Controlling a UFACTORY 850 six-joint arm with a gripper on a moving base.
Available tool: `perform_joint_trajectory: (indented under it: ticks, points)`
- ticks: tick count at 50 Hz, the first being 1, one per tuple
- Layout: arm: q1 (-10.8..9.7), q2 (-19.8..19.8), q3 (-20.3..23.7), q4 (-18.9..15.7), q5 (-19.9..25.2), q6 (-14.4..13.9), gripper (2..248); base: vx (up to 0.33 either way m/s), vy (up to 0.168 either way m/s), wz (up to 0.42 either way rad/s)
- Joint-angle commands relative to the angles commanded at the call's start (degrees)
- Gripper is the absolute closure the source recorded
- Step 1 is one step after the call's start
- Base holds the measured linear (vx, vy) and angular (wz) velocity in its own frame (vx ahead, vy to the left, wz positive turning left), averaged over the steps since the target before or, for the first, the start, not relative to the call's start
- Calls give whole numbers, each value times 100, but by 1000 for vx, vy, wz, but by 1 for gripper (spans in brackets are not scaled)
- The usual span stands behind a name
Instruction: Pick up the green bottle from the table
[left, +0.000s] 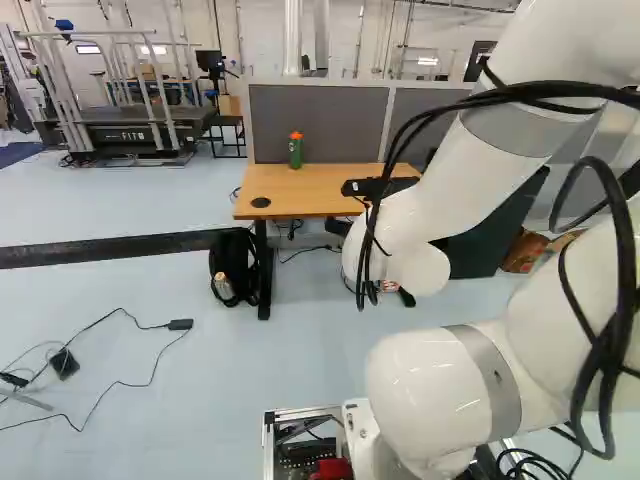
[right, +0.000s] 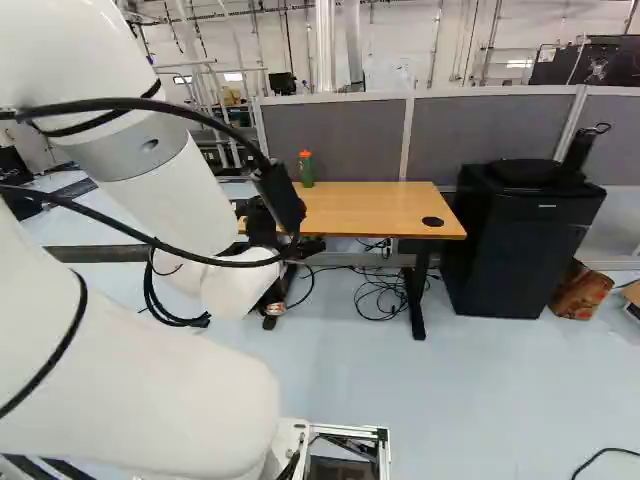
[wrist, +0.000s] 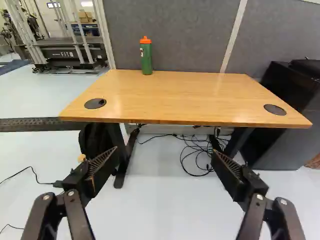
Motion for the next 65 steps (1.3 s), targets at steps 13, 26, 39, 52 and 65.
perform_joint_trajectory:
  ticks: [13, 26, 39, 52, 65]
  points:
    - [0, 0, 0, 0, 0, 0, 3, 126, 33, 146]
    - [0, 0, 0, 0, 0, 0, 3, 164, 16, 69]
    - [0, 0, 0, 0, 0, 0, 3, 177, 5, 11]
    - [0, 0, 0, 0, 0, 0, 3, 180, 5, 2]
    - [0, 0, 0, 0, 0, 0, 3, 177, 16, -20]
